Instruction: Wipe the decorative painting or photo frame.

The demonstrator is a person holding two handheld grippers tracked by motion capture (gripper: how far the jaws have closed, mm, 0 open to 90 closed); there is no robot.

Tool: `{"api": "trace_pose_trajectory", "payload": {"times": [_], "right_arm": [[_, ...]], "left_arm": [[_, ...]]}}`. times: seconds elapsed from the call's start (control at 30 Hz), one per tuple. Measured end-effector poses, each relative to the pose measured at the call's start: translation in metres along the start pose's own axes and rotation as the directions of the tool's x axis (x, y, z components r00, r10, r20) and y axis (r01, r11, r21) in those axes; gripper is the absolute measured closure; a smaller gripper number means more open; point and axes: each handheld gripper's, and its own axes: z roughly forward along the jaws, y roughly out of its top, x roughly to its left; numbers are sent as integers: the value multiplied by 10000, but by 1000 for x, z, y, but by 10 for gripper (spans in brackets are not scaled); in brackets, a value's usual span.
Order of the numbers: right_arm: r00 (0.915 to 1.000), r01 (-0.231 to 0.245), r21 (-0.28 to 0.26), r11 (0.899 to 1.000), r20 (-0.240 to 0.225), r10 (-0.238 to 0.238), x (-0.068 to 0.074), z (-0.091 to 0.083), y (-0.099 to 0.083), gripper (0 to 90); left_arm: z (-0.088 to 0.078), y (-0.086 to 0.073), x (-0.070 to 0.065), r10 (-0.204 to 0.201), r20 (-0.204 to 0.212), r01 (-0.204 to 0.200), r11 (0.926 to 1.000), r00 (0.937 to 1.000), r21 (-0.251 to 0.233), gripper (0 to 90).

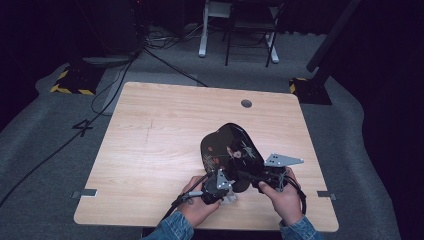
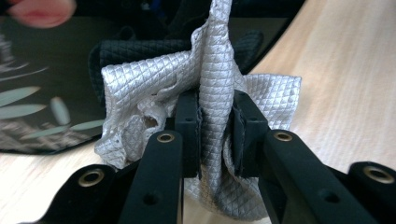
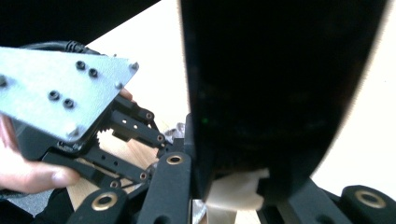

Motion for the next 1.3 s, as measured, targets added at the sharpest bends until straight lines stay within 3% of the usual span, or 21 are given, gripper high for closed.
{"api": "trace_pose_trajectory", "payload": {"times": [0.13, 0.3, 0.4, 0.5, 0.73, 1.0, 1.13, 1.23, 1.3], "right_arm": [[10000, -13, -11, 10000, 3, 13, 0, 0, 0, 798], [10000, -20, -1, 10000, -3, 20, 0, 0, 0, 798], [10000, -11, 7, 10000, 4, 11, 0, 0, 0, 798], [10000, -13, 20, 10000, -4, 13, 0, 0, 0, 798], [10000, -14, 18, 10000, -14, 14, -1, 0, 0, 798], [10000, -15, 2, 10000, -74, 15, -1, 0, 0, 797], [10000, 4, 28, 10000, -90, -4, -2, 0, 0, 797], [9999, -6, 23, 10000, -104, 7, -2, 0, 0, 796], [9999, 7, 23, 10000, -108, -7, -2, 0, 1, 796]], "left_arm": [[2, 2, -7, 139, 361, -136, 9999, 9993, -71, 754], [1, 2, -6, 175, 324, -170, 9997, 9993, -148, 753], [0, 0, -3, 201, -28, -201, 9997, 9998, -115, 754], [-2, -5, 7, -244, -241, 241, 9996, 9994, -140, 754], [-8, -11, 20, -576, -693, 563, 9982, 9959, -202, 755], [-42, -24, 36, -1156, -711, 1099, 9908, 9907, -795, 755], [-67, -36, 51, -1434, -969, 1337, 9859, 9849, -1004, 753], [-75, -41, 59, -1541, -1025, 1431, 9839, 9827, -1073, 750], [-86, -48, 68, -1725, -1422, 1580, 9816, 9747, -1075, 750]]}}
